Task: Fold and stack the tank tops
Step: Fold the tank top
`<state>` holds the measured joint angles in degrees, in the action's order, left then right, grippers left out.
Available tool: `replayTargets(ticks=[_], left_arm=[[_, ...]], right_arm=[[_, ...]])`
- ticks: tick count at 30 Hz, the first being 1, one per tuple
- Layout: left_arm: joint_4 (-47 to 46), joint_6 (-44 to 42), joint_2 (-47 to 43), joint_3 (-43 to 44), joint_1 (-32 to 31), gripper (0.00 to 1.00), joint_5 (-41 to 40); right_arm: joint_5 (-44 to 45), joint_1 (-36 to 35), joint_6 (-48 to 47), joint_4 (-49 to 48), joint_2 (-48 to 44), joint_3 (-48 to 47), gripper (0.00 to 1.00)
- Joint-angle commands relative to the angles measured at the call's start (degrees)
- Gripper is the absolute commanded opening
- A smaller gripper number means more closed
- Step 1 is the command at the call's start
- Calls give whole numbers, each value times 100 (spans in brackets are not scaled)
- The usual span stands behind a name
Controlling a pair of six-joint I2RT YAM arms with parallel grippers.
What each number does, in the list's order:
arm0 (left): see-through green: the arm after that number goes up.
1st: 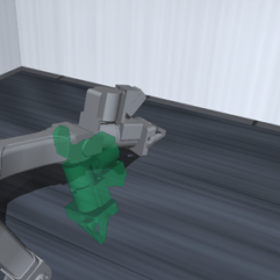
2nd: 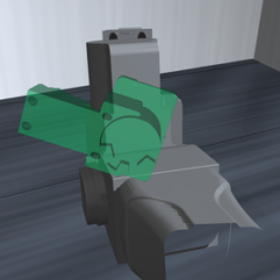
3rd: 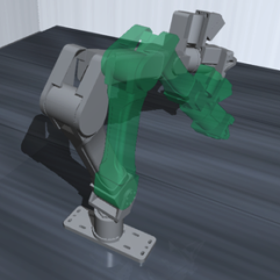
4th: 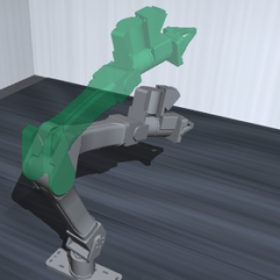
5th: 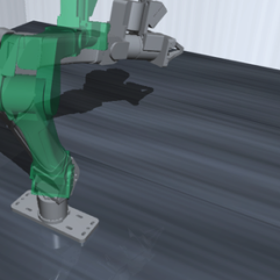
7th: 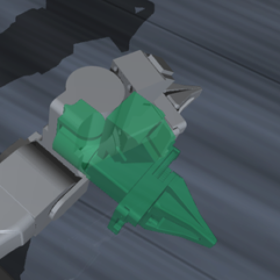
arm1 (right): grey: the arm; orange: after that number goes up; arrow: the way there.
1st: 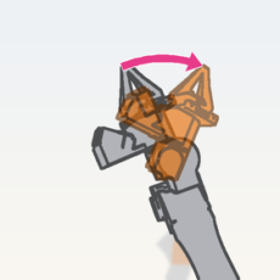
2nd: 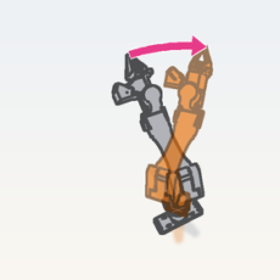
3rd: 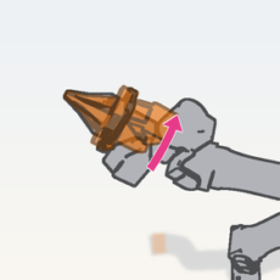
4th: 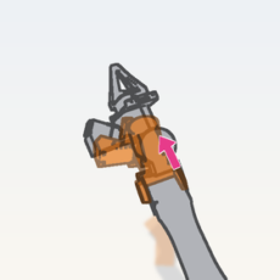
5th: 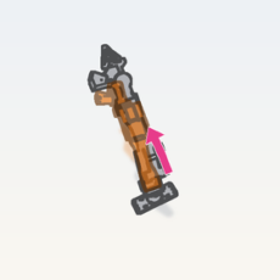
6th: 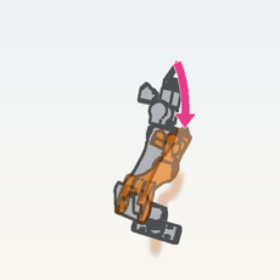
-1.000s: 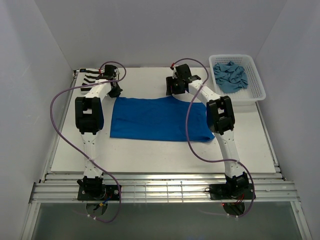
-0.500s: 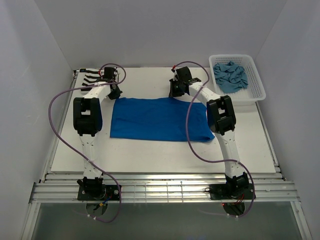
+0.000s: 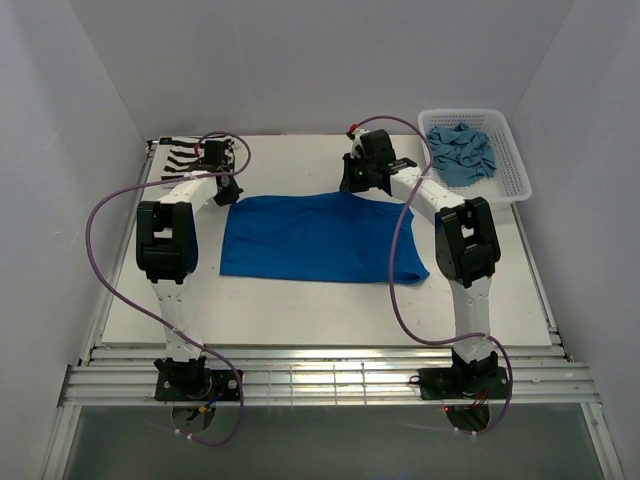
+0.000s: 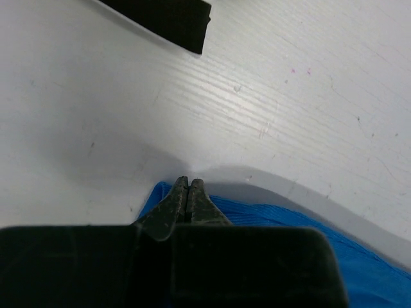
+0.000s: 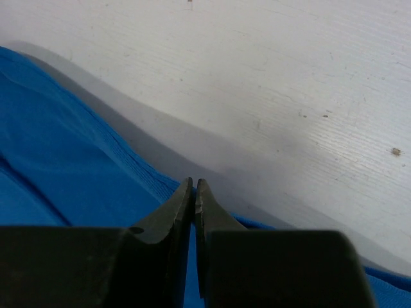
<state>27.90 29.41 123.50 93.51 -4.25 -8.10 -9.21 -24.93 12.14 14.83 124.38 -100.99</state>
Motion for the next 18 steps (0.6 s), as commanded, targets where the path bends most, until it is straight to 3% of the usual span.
replayTargets(ticks=[1,18], left_arm=[[-328,-58,-739,-245,3,0,10],[-830,-32,-1882,-1871,-6,0,-227]], right_arm=[[-98,-30,-159,-411,-414,395,8],[-415,-170,7,-1175,-1565,2408,8]])
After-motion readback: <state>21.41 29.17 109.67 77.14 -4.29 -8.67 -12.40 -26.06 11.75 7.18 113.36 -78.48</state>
